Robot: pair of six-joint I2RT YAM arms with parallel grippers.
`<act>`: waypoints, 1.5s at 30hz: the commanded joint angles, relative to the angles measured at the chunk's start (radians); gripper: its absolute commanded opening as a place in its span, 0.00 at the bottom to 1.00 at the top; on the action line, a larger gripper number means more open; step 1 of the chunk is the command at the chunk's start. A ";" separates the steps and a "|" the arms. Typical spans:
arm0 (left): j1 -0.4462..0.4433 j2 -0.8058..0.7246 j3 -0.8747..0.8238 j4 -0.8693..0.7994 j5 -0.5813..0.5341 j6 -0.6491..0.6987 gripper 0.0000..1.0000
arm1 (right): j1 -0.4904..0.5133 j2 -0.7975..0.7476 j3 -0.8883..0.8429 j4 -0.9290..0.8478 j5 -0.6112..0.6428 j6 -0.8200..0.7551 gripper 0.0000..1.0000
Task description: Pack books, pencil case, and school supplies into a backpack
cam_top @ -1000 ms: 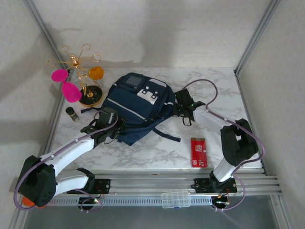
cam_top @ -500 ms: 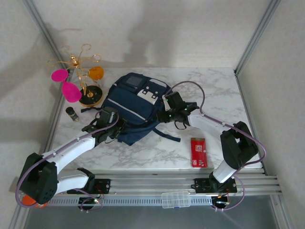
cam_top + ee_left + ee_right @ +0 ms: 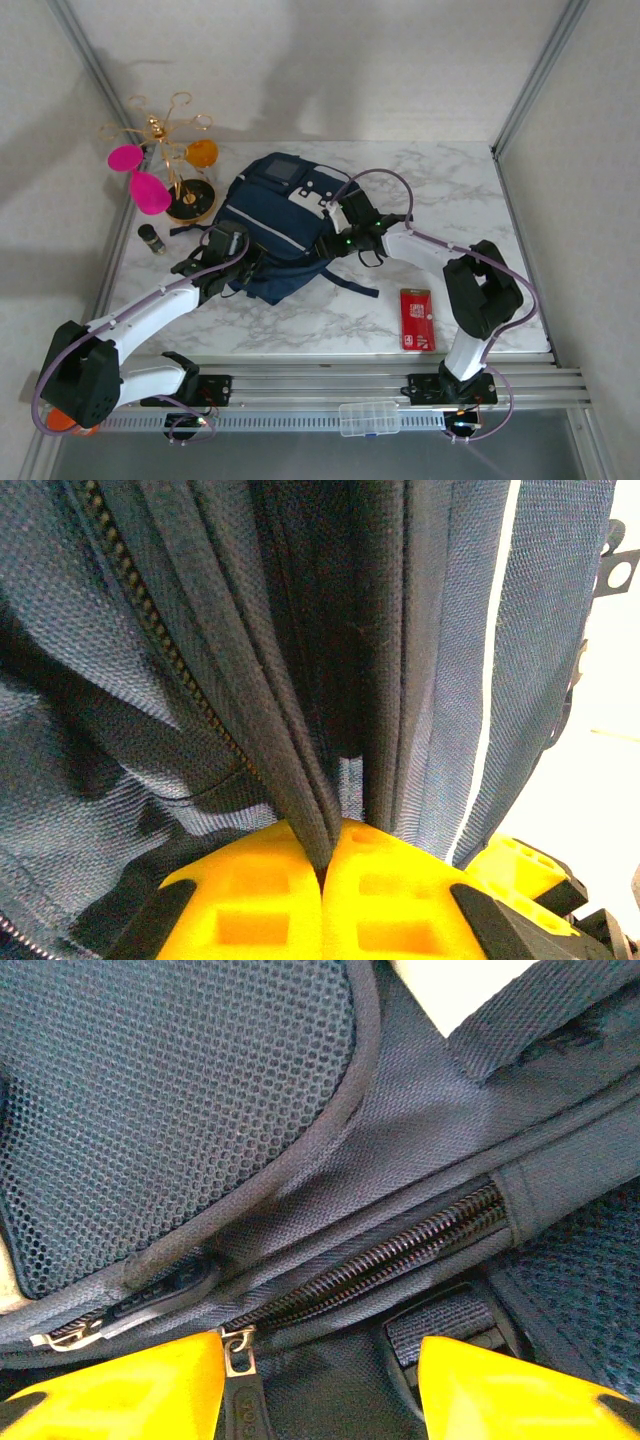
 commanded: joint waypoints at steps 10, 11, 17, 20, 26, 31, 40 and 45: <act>0.009 -0.002 0.047 0.042 -0.015 -0.012 0.00 | 0.069 0.067 0.017 -0.037 0.082 -0.094 0.43; 0.009 -0.003 0.047 0.041 -0.015 -0.013 0.00 | 0.069 0.078 0.017 -0.044 0.110 -0.095 0.42; 0.009 -0.010 0.052 0.036 -0.018 -0.015 0.00 | 0.080 0.094 0.026 -0.054 0.184 -0.110 0.38; 0.009 -0.015 0.056 0.032 -0.019 -0.014 0.00 | 0.081 0.092 0.029 -0.052 0.225 -0.100 0.30; 0.009 -0.034 0.056 0.016 -0.022 -0.017 0.00 | 0.077 0.040 0.036 -0.037 0.292 -0.060 0.10; 0.011 -0.055 0.056 -0.011 -0.026 -0.007 0.00 | 0.026 -0.011 0.048 -0.067 0.316 0.010 0.02; 0.039 -0.118 -0.004 -0.040 -0.032 -0.006 0.00 | -0.130 -0.045 0.046 -0.114 0.347 0.145 0.00; 0.044 -0.108 -0.010 -0.028 -0.016 0.004 0.00 | -0.105 -0.068 0.051 -0.068 0.254 0.115 0.00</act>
